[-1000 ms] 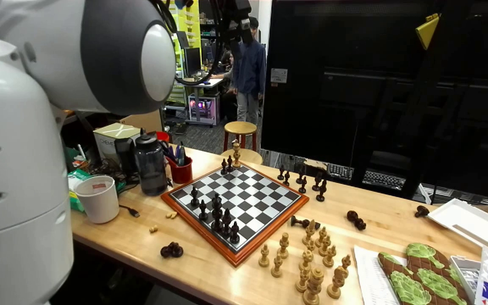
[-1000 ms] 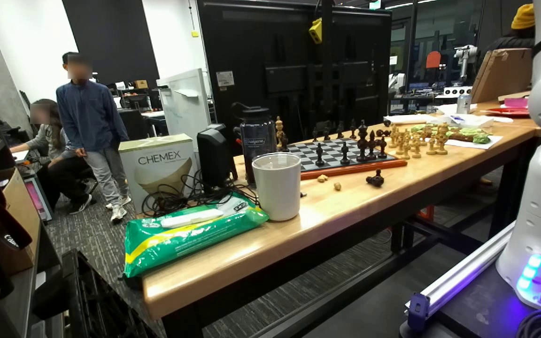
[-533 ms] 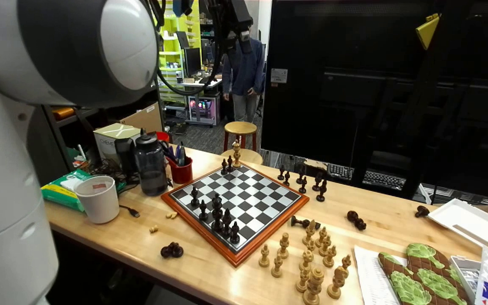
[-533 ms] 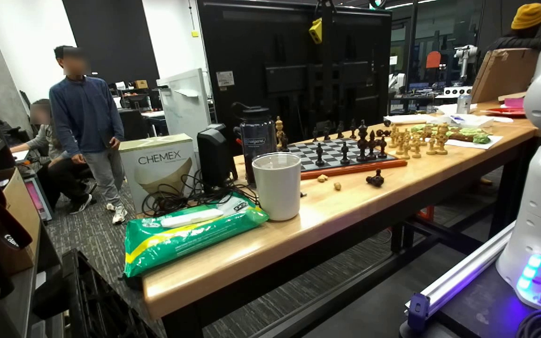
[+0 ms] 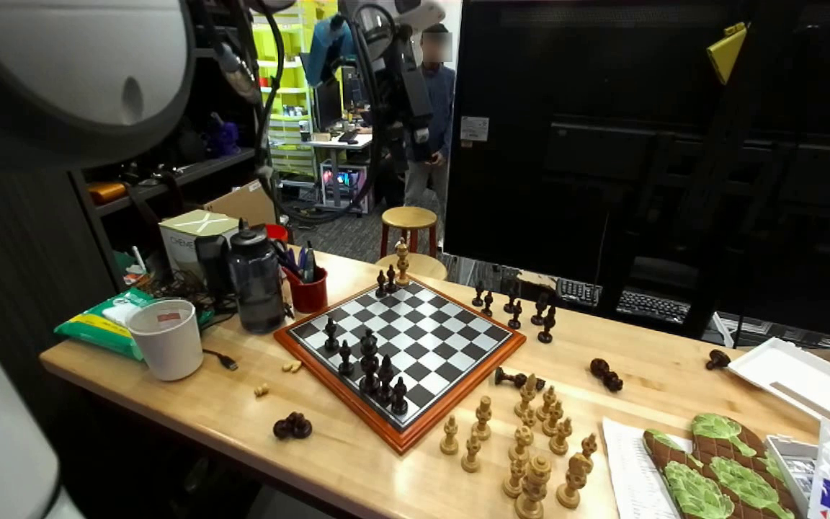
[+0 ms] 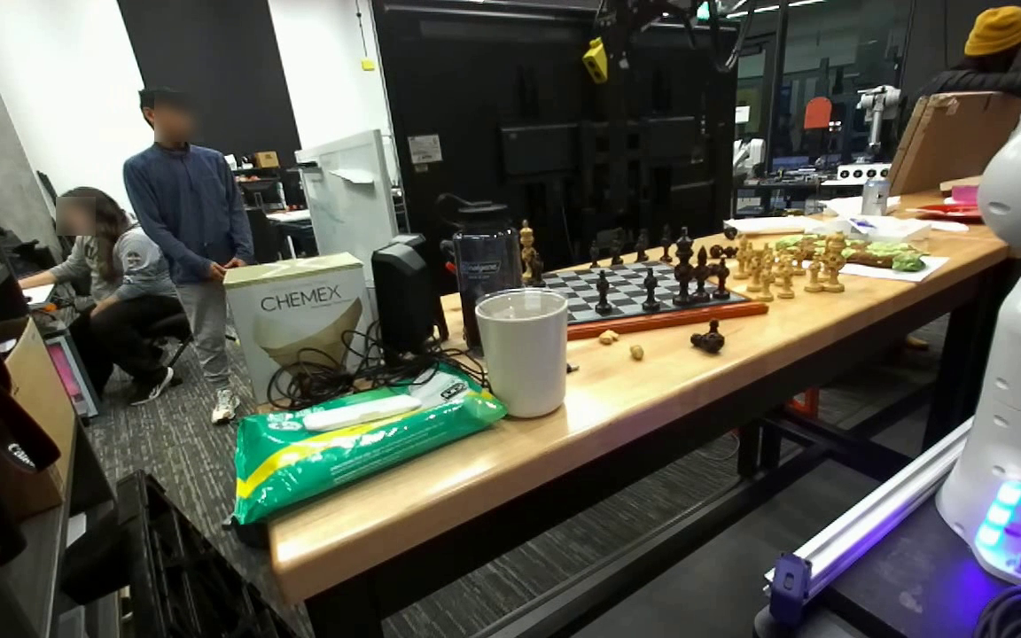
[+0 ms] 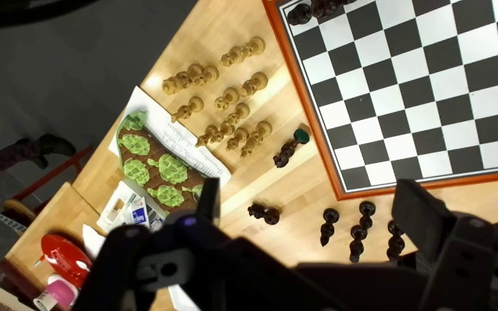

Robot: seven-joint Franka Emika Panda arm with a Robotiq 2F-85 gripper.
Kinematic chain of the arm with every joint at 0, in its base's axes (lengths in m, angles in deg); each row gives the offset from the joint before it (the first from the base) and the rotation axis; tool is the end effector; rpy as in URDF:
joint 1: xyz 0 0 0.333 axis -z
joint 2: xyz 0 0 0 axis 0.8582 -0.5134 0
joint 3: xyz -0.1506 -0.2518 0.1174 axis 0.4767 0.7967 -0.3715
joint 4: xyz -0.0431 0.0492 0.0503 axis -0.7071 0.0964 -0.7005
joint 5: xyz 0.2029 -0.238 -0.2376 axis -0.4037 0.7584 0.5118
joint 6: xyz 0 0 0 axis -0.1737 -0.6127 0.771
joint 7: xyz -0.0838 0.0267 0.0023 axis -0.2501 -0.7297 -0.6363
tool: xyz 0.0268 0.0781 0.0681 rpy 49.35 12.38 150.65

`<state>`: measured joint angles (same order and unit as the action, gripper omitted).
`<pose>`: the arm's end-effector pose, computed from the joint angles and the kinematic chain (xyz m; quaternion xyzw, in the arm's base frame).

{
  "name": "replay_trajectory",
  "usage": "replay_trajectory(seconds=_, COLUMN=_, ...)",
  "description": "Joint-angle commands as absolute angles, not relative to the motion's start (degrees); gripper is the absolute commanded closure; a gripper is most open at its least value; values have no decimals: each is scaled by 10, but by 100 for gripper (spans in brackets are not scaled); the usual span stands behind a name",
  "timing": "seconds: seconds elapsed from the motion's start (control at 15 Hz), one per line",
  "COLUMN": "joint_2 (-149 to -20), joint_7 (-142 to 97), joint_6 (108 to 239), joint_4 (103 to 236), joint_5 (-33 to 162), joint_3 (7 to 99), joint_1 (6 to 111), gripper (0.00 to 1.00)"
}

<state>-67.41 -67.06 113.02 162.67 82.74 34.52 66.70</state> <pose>0.5207 0.0176 0.6549 0.9010 -0.3830 0.0051 0.2037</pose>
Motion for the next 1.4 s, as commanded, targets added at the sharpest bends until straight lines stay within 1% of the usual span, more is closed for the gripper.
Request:
replay_trajectory(seconds=0.0, joint_2=-612, joint_7=-682, joint_6=1217, joint_4=1768, joint_5=791, joint_3=400, joint_1=631, gripper=0)
replay_trajectory(seconds=0.27, joint_2=-584, joint_7=-691, joint_6=1322, joint_4=1904, joint_5=769, joint_3=430, joint_1=612, gripper=0)
replay_trajectory(seconds=0.4, joint_2=-565, joint_7=-682, joint_6=1362, joint_4=1952, joint_5=786, joint_3=430, joint_1=602, gripper=0)
replay_trajectory(seconds=0.47, joint_2=-616, joint_7=-683, joint_6=1326, joint_4=1889, joint_5=784, joint_3=434, joint_1=606, gripper=0)
replay_trajectory(seconds=0.67, joint_2=-595, joint_7=-683, joint_6=1353, joint_4=1932, joint_5=785, joint_3=432, joint_1=601, gripper=0)
replay_trajectory(seconds=1.33, joint_2=-582, joint_7=-683, joint_6=1354, joint_4=1937, joint_5=785, joint_3=431, joint_1=601, gripper=0)
